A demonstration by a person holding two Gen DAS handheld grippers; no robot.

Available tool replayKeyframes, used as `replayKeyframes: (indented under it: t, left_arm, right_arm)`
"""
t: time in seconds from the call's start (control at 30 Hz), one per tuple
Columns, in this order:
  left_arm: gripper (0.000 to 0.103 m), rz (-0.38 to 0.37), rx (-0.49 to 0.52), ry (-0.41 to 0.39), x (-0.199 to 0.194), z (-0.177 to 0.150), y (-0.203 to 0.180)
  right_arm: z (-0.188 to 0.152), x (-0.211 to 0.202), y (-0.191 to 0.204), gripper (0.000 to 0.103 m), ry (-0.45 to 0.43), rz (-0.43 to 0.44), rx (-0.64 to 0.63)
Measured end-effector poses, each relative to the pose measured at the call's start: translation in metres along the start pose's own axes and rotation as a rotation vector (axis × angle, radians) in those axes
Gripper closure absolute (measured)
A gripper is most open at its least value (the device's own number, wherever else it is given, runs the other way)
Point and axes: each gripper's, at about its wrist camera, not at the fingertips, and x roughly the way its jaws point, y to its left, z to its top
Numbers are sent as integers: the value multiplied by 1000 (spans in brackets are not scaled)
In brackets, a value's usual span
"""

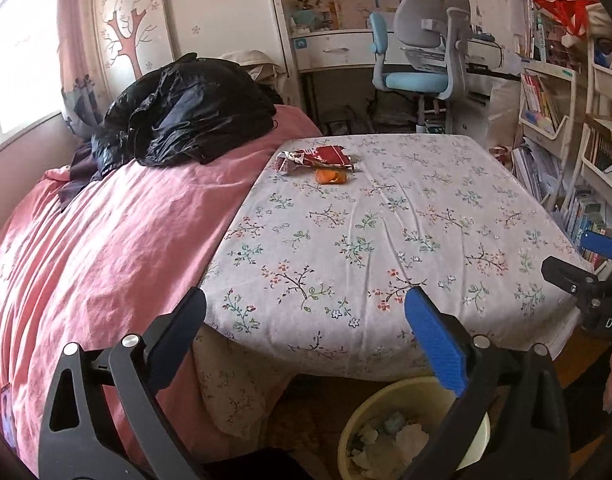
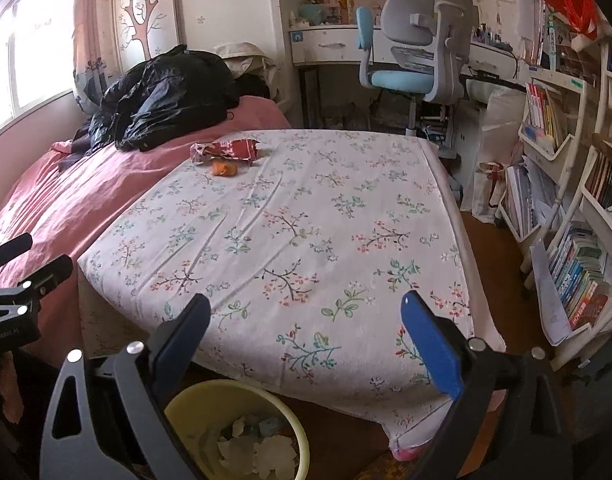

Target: Collect trash

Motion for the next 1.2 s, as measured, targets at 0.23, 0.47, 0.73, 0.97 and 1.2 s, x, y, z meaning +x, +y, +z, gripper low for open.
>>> replayKeyframes:
  t: [0.23, 0.47, 0.73, 0.97, 1.2]
  left_arm:
    - [7, 2, -5, -11, -1, 0, -1]
    - [7, 4, -9, -10, -1, 0, 0]
    - [7, 5, -9, -11, -1, 0, 0]
    - [7, 5, -12, -16, -2, 1, 0]
    - [7, 3, -14, -23, -4, 3, -1]
  right_arm:
    - [0, -1, 5, 10, -11, -2, -22]
    - [0, -2, 6, 10, -19, -5, -27]
    - [1, -2, 8, 10, -17, -5, -35]
    - [1, -2, 9, 10, -17, -5, -37]
    - [1, -2, 9, 10, -20, -6, -39]
